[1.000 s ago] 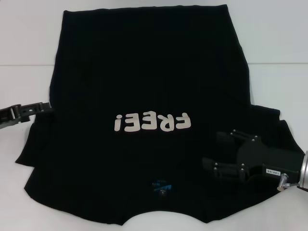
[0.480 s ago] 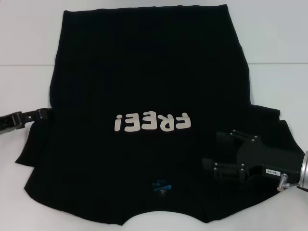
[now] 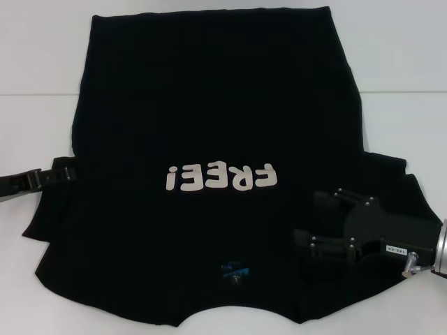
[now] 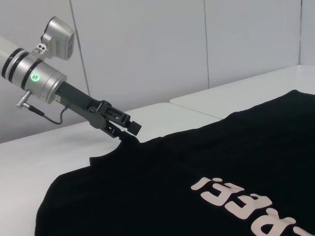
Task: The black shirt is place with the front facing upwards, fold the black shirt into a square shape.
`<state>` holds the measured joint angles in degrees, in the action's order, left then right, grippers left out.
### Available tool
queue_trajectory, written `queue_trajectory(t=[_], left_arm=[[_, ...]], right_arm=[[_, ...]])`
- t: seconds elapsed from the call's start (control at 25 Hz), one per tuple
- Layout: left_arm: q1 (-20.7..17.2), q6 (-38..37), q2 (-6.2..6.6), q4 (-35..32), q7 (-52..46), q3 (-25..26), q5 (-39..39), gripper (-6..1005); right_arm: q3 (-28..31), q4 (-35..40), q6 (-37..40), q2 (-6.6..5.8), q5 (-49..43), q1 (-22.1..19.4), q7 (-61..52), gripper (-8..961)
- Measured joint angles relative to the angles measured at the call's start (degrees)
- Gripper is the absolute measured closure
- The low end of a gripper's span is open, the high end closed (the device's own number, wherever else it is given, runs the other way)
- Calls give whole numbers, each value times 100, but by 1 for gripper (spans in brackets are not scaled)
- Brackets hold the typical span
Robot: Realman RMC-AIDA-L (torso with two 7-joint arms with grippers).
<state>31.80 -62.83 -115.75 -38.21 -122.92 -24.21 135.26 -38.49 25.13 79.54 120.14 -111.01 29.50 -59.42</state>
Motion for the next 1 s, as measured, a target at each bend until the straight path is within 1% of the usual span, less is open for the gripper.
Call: queue_trajectory(t=[0.8, 0.92, 1.0], left_arm=[[-30, 52, -30, 59, -6, -12, 0, 82], [-41, 131, -52, 54, -3, -156, 24, 83], [-43, 194, -68, 49, -30, -262, 60, 214]], right_arm=[[0, 0, 0, 0, 0, 3, 0, 30], [0, 0, 4, 0, -5, 3, 0, 30], [0, 0, 8, 0, -7, 3, 0, 30]])
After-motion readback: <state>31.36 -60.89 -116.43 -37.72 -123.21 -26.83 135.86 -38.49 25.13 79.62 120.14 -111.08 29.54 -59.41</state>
